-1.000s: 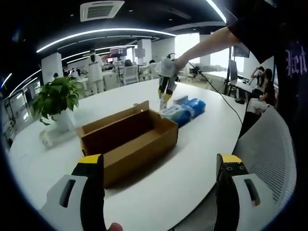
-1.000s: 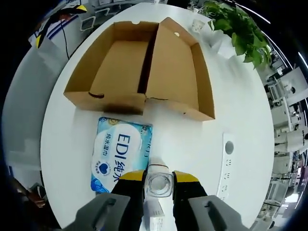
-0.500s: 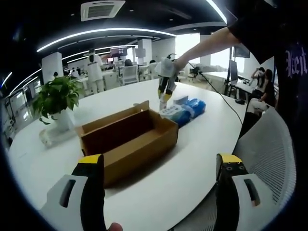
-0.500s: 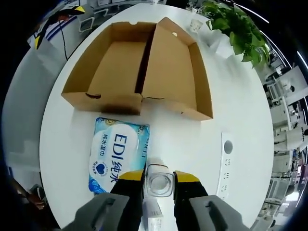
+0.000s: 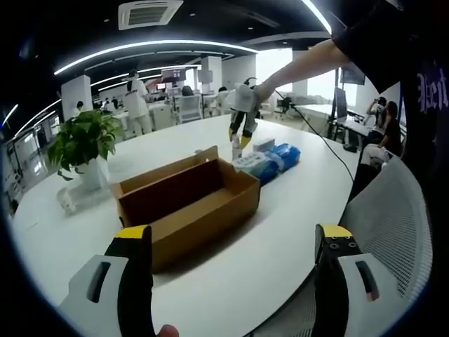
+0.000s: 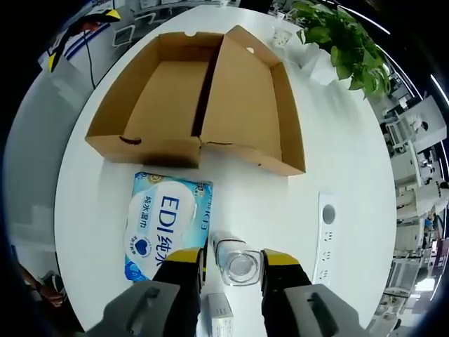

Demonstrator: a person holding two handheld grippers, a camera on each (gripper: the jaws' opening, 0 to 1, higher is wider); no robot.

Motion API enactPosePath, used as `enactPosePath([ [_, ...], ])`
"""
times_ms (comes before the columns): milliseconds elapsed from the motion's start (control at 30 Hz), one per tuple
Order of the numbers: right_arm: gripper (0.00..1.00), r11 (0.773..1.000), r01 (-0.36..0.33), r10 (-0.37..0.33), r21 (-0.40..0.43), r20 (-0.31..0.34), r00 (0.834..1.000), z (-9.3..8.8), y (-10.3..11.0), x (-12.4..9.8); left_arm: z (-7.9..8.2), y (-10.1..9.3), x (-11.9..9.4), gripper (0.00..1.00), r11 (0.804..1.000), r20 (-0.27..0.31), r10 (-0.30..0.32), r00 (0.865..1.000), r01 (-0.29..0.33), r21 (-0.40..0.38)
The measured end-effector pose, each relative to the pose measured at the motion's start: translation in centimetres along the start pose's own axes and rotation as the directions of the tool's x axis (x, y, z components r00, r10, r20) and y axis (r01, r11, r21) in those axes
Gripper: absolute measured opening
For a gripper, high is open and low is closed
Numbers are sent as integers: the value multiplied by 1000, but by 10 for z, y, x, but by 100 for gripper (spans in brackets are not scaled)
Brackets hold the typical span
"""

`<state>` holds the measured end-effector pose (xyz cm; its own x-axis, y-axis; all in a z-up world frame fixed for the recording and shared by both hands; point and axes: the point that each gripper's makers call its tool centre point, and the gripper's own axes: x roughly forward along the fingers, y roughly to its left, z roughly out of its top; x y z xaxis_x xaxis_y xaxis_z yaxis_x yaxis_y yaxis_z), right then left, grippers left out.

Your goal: Operate the shoe box by opening the lid, removing the specified soft item, and placing it in the target area until the item is outside and the box remains undamaged.

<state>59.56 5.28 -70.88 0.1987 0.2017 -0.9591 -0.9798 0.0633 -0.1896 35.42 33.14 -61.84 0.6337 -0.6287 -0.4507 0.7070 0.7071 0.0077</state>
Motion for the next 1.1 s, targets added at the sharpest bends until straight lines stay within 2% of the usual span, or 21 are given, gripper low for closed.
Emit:
enactPosePath([
  [367,31,1000,12,-12,16,3,1000,0,-3,0,-2,1,-2,96,1000,-1,7,1000,-7,-5],
  [667,43,998,51,-52,37,33,998,8,-9,-11,-7,4,-2,97,1000,-4,14,1000,-14,-16],
  [900,57,994,83,-87,73,57,995,14,-10,-25,-8,7,-5,97,999,4,24,1000,-24,-29],
  [1100,60,991,100,-107,84,84,991,21,-4,-41,-5,14,-7,98,998,19,34,999,-33,-58],
])
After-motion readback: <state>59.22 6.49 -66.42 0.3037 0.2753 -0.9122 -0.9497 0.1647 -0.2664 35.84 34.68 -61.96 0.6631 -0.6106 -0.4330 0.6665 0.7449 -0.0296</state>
